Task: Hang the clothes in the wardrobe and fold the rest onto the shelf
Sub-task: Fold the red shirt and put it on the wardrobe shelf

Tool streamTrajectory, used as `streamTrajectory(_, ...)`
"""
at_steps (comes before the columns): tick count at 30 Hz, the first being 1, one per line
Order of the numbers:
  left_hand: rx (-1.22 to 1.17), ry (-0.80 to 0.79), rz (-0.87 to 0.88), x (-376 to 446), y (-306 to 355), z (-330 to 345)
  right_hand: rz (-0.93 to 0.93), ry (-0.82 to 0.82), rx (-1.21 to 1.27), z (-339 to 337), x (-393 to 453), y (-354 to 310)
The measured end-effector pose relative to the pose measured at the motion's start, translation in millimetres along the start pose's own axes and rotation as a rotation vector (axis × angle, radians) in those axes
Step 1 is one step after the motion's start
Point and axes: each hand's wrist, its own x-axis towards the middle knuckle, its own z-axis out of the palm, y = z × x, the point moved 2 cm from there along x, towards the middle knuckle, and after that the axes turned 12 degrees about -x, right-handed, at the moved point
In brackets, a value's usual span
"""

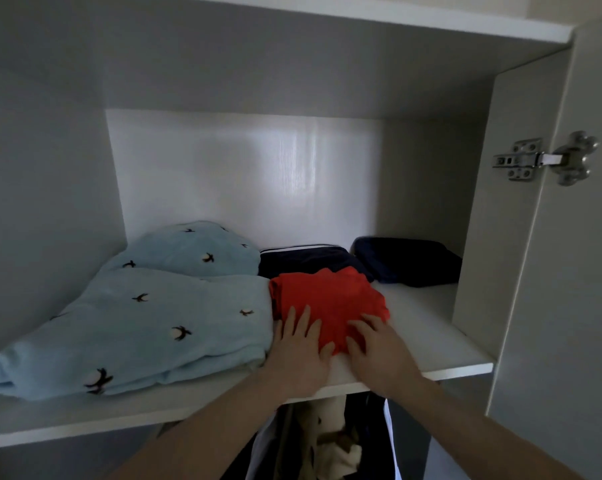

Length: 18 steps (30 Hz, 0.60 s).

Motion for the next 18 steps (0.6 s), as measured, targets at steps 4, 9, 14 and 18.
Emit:
streamTrajectory(4, -0.055, -0.084, 0.054, -18.0, -6.5, 2.1, -0.03, -0.175, -0.122, 6.1, -13.5, 2.0)
streamTrajectory(9, -0.087, -0.1, 0.037, -13.5, -3.9, 0.8, 0.016, -0.28, -0.143, 1.9, -8.2, -3.6)
streamTrajectory(14, -0.111, -0.071, 0.027, -13.2, -5.0, 2.4, 0.026, -0.389, -0.137, -6.2, -2.9, -5.8)
streamTrajectory(18, -0.058, -0.009, 0.04, -18.3, -4.5, 1.4, 0.046, -0.364, -0.152, -10.7, -11.4, -10.7)
